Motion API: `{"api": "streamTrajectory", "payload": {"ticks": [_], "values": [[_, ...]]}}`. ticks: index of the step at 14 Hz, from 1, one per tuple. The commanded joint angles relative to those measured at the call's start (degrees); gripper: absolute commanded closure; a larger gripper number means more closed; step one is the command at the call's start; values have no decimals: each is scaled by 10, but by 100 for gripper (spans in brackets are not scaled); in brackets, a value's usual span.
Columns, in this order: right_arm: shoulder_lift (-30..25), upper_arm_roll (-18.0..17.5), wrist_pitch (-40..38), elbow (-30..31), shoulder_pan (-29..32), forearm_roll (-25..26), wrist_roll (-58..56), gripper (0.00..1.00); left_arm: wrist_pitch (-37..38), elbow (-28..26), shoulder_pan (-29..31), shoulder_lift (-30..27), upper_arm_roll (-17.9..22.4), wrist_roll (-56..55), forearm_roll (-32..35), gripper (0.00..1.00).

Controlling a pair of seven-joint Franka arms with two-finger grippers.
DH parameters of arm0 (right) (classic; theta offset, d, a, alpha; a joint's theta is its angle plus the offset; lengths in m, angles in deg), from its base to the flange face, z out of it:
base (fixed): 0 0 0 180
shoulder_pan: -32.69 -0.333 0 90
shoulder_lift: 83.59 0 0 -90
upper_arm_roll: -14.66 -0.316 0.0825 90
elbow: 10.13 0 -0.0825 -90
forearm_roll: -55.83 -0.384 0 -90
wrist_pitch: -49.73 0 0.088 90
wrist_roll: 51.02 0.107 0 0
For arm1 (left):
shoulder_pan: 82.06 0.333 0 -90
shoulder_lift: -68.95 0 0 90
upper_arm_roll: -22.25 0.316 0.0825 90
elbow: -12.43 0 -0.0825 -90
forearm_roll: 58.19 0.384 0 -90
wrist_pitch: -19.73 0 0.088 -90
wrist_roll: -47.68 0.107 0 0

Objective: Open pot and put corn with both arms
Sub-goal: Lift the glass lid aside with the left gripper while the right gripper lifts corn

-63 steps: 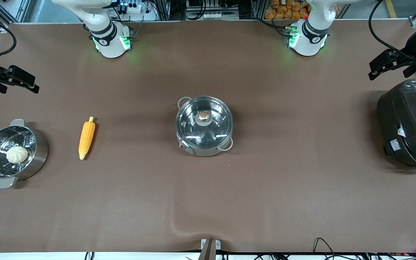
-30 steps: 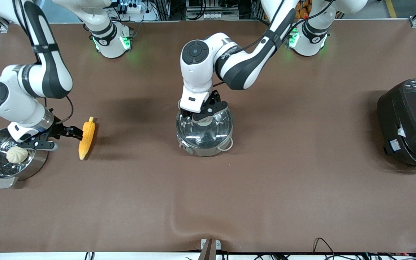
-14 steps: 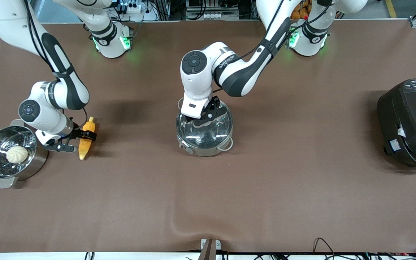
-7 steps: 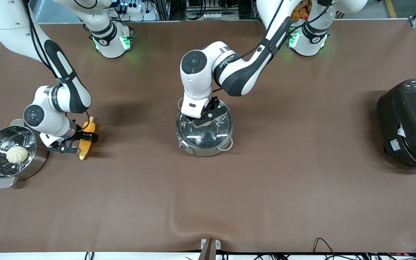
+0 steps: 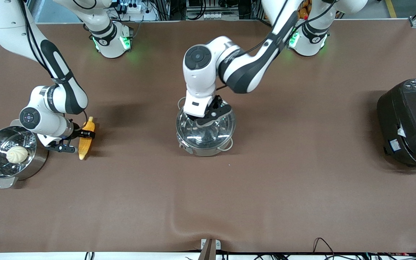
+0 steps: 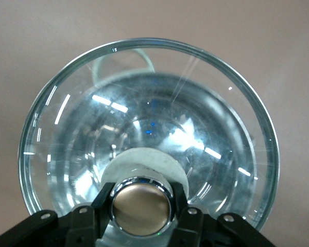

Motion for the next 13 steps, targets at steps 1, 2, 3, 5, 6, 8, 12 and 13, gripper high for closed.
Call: {"api": "streamTrajectory", "payload": {"ticks": [1, 2, 3, 5, 6, 8, 12, 13], "values": [[-9, -9, -12, -1, 9, 1, 1, 40, 66, -14, 47, -80, -2, 69, 1, 100], [-9, -9, -12, -1, 9, 1, 1, 45, 86, -20, 69, -100, -2, 110, -8, 100], [-8, -10, -11, -1, 9, 1, 0, 51, 105, -28, 89, -116, -2, 153, -16, 100], [-9, -11, -13, -1, 6, 1, 0, 67, 128, -55, 136, -146, -3, 249, -16, 100], [-16, -17, -19, -5, 0, 1, 3, 75, 128, -74, 159, -159, -3, 293, -16, 100], [-37, -19, -82, -35, -14, 1, -1, 77, 128, -113, 197, -177, -3, 362, -17, 100], [-38, -23, -282, -196, -96, -18, 20, 77, 107, -151, 246, -178, -3, 422, -16, 100], [-35, -23, -312, -230, -116, -54, 46, 77, 100, -159, 264, -179, -4, 452, -16, 100]]}}
